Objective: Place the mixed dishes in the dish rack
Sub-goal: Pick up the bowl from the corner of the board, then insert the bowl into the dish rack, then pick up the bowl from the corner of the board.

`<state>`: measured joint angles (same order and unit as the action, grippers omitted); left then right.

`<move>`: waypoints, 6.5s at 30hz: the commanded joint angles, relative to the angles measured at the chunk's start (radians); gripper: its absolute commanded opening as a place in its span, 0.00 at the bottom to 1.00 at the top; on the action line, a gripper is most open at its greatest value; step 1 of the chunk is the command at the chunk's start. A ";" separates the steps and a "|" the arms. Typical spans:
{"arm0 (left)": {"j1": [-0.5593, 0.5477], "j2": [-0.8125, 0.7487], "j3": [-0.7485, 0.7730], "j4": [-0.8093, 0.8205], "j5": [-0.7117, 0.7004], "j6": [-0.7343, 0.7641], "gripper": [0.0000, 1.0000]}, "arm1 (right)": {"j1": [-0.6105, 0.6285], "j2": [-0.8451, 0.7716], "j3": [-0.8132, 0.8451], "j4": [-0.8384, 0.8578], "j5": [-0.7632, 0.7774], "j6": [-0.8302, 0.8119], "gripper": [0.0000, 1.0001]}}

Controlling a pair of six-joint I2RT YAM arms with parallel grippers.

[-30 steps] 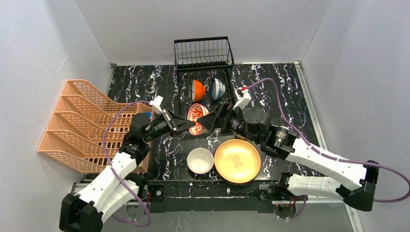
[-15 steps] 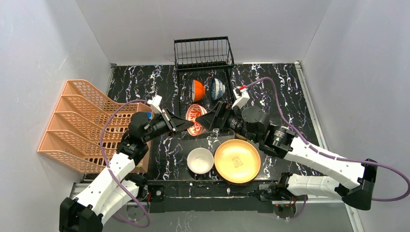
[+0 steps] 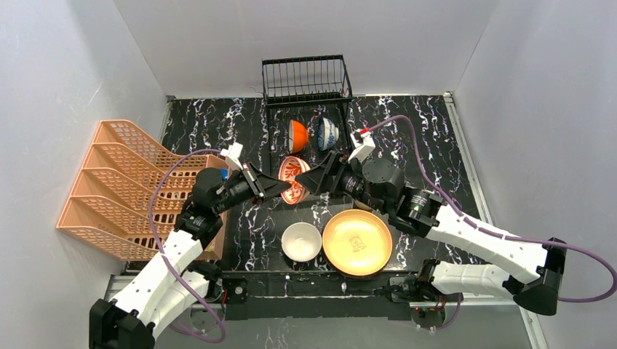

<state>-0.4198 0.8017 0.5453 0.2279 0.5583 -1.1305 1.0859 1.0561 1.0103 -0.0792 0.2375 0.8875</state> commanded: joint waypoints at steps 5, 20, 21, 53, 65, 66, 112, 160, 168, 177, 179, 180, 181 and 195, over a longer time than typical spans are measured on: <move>0.000 -0.015 0.027 0.024 0.029 0.008 0.00 | 0.005 -0.024 0.024 0.127 -0.021 0.016 0.40; 0.000 -0.004 0.082 -0.135 -0.020 0.091 0.63 | 0.005 -0.012 0.050 0.092 0.044 -0.013 0.01; 0.000 -0.005 0.094 -0.163 -0.033 0.106 0.68 | 0.005 -0.007 0.060 0.084 0.053 -0.023 0.01; 0.000 0.024 0.334 -0.793 -0.489 0.617 0.98 | -0.188 0.235 0.238 -0.052 0.315 -0.605 0.01; 0.000 -0.009 0.239 -0.755 -0.542 0.679 0.98 | -0.425 0.300 0.132 0.041 -0.015 -0.716 0.01; 0.000 -0.011 0.231 -0.748 -0.544 0.679 0.98 | -0.433 0.315 0.134 0.040 -0.030 -0.716 0.01; 0.000 -0.035 0.207 -0.716 -0.523 0.682 0.98 | -0.454 0.548 0.053 0.099 -0.022 -0.487 0.01; 0.000 -0.039 0.208 -0.720 -0.538 0.681 0.98 | -0.453 0.513 0.083 0.035 -0.033 -0.428 0.99; 0.000 -0.037 0.209 -0.720 -0.530 0.682 0.98 | -0.453 0.396 0.102 -0.022 0.027 -0.444 0.99; -0.003 -0.009 0.233 -0.741 -0.477 0.673 0.98 | -0.454 0.165 0.044 -0.092 0.141 -0.366 0.99; -0.006 -0.001 0.242 -0.745 -0.441 0.660 0.98 | -0.453 0.127 0.046 -0.150 0.166 -0.339 0.99; -0.011 0.005 0.244 -0.746 -0.426 0.652 0.98 | -0.453 0.112 0.047 -0.177 0.171 -0.325 0.99; -0.017 0.009 0.248 -0.752 -0.422 0.643 0.98 | -0.454 0.092 0.043 -0.200 0.163 -0.317 0.99; -0.436 0.133 0.225 -0.829 -0.734 0.462 0.98 | -0.454 -0.055 -0.078 -0.303 -0.016 -0.358 0.99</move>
<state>-0.7456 0.8791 0.7860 -0.5560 -0.0196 -0.5907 0.6342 1.0195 0.9352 -0.3599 0.2459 0.5434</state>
